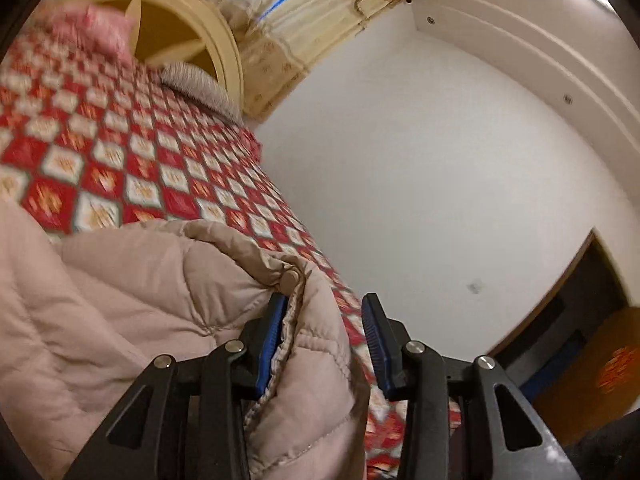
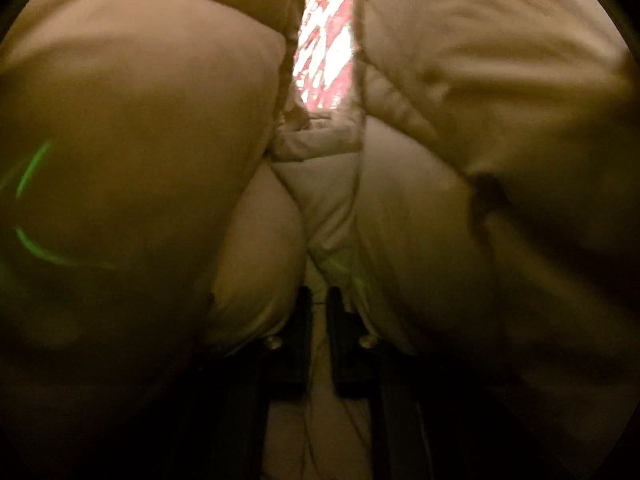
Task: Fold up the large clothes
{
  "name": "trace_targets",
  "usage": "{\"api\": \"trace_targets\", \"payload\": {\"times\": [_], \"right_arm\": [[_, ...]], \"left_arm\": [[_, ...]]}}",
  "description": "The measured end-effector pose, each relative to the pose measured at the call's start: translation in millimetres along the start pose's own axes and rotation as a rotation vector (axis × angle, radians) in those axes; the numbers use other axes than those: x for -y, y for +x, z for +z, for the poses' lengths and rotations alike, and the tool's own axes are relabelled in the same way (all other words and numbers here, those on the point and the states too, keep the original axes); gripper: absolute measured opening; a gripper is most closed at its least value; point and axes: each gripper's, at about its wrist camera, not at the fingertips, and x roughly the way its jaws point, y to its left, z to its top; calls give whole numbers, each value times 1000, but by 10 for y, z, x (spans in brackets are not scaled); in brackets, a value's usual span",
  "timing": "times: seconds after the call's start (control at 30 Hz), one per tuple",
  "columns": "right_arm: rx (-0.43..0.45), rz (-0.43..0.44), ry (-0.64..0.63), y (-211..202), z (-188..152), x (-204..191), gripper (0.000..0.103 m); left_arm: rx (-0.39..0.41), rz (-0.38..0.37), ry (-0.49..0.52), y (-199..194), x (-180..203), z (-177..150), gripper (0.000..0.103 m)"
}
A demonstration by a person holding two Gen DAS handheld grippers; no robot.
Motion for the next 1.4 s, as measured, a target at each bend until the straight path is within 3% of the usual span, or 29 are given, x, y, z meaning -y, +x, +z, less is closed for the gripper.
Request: {"api": "trace_targets", "payload": {"times": [0.13, 0.27, 0.4, 0.53, 0.57, 0.63, 0.67, 0.73, 0.8, 0.87, 0.9, 0.97, 1.0, 1.17, 1.27, 1.33, 1.4], "right_arm": [[64, -52, -29, -512, -185, 46, 12], [241, -115, -63, -1297, -417, 115, 13], [364, -152, -38, -1843, -535, 242, 27], [461, -90, 6, -2164, -609, 343, 59], [487, -46, 12, -2230, -622, 349, 65], [518, 40, 18, -2326, -633, 305, 87], [519, 76, 8, -2336, -582, 251, 90], [487, 67, -28, -2319, -358, 144, 96], [443, 29, -88, -2218, -223, 19, 96], [353, 46, -148, -2097, -249, -24, 91], [316, 23, -159, -1968, -187, -2, 81], [253, -108, -222, -1706, -151, -93, 56], [246, -154, -241, -1645, -133, -120, 29], [249, -189, -231, -1546, -73, 7, 21], [251, -224, -250, -1550, -103, -47, 18], [248, -239, -269, -1591, -140, -108, 18], [249, -262, -307, -1585, -78, -110, 18]], "left_arm": [[-51, -54, 29, 261, 62, -44, 40], [-140, -43, 105, 646, 205, -187, 40], [-239, -1, 99, 937, 211, -419, 40], [-257, 33, 161, 861, 295, -565, 40], [-264, 36, 173, 840, 319, -587, 41], [-294, 41, 202, 820, 346, -636, 44], [-308, 48, 213, 831, 365, -664, 47], [-329, 41, 242, 807, 404, -735, 49], [-333, 43, 275, 782, 456, -790, 49], [-333, 43, 295, 715, 511, -823, 49], [-330, 55, 303, 651, 538, -831, 51], [-325, 91, 321, 506, 587, -826, 55], [-321, 105, 327, 389, 615, -814, 57], [-261, 85, 314, -317, 721, -703, 61], [-171, 132, 368, -803, 844, -639, 66], [-57, 179, 384, -1163, 874, -566, 68], [97, 273, 346, -1564, 749, -494, 78]]}}
